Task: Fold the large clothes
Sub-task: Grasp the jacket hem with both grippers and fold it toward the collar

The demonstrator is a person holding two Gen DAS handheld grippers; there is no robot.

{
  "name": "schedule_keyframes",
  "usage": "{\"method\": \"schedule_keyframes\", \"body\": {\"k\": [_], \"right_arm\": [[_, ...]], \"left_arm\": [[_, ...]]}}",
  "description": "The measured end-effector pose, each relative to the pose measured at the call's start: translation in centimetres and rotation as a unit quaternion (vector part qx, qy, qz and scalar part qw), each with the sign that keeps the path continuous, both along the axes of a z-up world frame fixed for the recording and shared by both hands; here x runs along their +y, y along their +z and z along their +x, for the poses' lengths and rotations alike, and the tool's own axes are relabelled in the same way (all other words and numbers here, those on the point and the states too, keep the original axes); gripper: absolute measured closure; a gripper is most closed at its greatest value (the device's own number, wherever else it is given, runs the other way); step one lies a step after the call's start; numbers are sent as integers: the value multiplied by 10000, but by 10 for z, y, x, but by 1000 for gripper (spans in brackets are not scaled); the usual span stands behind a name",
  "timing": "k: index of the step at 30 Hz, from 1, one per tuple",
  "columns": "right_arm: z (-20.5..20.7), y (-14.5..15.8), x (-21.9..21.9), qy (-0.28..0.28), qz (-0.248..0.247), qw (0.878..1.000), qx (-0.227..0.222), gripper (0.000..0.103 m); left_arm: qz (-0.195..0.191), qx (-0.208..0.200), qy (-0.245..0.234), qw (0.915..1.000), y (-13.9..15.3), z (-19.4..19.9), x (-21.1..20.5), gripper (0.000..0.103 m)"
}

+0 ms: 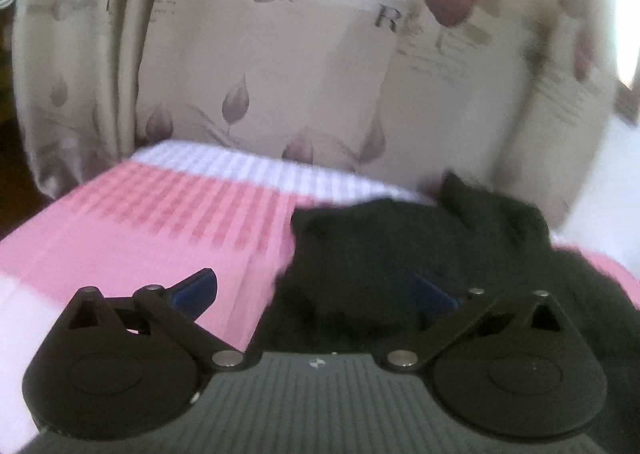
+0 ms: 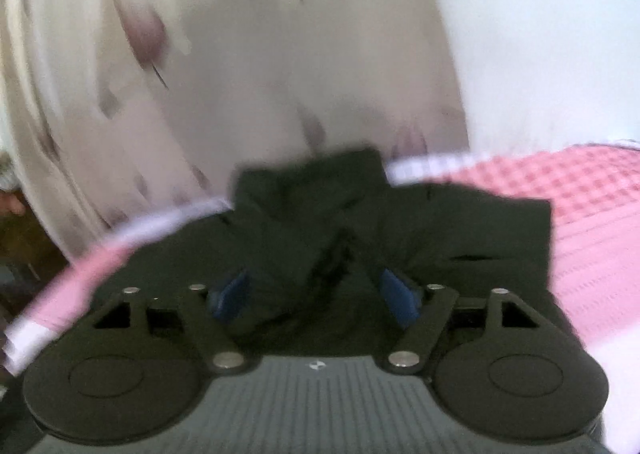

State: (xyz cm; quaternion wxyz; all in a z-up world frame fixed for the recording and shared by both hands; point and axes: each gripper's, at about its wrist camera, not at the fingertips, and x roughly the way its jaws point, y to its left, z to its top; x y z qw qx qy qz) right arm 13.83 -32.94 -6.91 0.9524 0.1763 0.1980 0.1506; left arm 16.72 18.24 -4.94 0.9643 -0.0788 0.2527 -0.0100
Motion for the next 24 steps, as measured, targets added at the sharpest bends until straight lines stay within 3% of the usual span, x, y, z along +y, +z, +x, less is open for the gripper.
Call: {"method": "schedule_keyframes", "body": {"k": [7, 11, 16, 20, 24], "right_arm": [[-146, -9, -24, -114, -451, 9989, -43, 10], [-204, -17, -33, -490, -971, 9941, -25, 9], [-254, -26, -33, -574, -1436, 9880, -45, 3], [-273, -37, -44, -725, -1180, 9903, 131, 3], [-284, -51, -59, -829, -618, 9943, 276, 3]], "left_arm": [[-246, 453, -231, 9984, -31, -82, 34, 0], [-522, 500, -193, 9972, -41, -112, 51, 0], [-482, 381, -266, 9978, -38, -143, 59, 0], [-308, 476, -398, 9976, -41, -157, 65, 0], [-541, 712, -778, 9930, -50, -164, 74, 0]]}}
